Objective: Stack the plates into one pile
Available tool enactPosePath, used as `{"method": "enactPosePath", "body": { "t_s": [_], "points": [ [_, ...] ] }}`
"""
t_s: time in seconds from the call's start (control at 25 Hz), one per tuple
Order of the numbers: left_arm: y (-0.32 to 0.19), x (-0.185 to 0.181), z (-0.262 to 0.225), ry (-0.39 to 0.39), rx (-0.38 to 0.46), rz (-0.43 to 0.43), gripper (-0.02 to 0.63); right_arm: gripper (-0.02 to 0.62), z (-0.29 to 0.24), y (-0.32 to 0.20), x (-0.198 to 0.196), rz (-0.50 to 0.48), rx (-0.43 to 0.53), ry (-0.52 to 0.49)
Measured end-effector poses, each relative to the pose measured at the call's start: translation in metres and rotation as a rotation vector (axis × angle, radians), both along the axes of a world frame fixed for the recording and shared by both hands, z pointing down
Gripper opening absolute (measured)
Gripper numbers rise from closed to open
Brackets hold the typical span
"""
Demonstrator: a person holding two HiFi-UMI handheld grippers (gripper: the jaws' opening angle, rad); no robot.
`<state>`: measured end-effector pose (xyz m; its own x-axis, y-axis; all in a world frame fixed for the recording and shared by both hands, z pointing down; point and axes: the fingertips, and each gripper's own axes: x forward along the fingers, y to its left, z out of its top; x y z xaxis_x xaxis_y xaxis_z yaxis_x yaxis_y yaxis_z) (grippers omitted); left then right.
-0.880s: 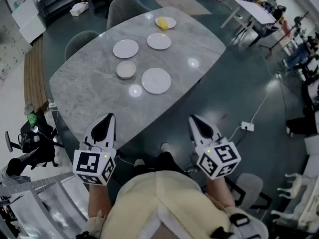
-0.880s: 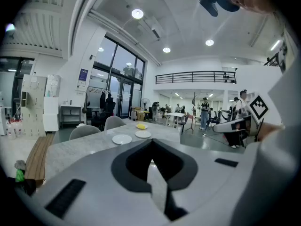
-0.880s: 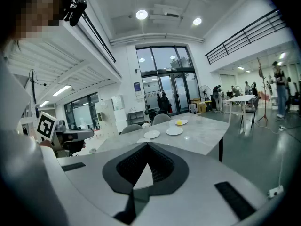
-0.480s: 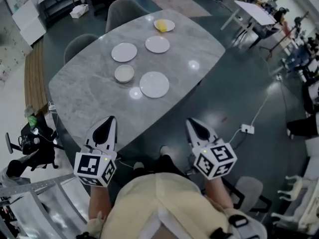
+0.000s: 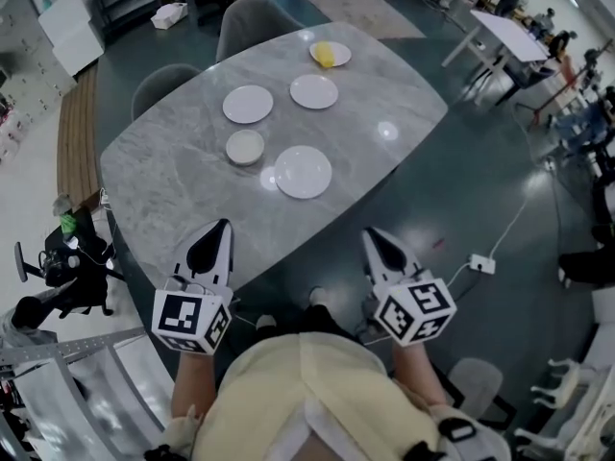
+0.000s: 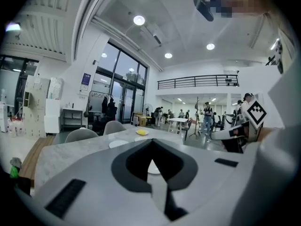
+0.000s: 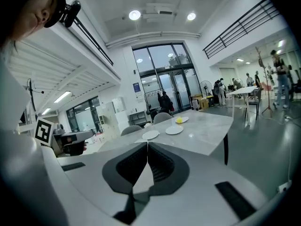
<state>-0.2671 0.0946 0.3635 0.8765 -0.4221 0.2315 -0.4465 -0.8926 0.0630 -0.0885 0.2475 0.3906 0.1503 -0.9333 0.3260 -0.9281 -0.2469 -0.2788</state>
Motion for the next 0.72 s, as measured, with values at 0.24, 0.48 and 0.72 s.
{"method": "enactPosePath", "body": {
  "t_s": [0.24, 0.48, 0.72],
  "points": [
    [-0.013, 0.033, 0.012, -0.023, -0.021, -0.029, 0.003, 0.006, 0.003, -0.011, 0.035, -0.004, 0.018, 0.006],
    [-0.016, 0.073, 0.02, -0.04, -0.037, -0.048, 0.003, 0.008, 0.015, -0.02, 0.069, -0.047, -0.003, -0.008],
    [-0.013, 0.102, 0.028, -0.075, -0.038, -0.11, 0.003, 0.041, 0.021, -0.029, 0.093, -0.141, -0.023, -0.001]
  ]
}}
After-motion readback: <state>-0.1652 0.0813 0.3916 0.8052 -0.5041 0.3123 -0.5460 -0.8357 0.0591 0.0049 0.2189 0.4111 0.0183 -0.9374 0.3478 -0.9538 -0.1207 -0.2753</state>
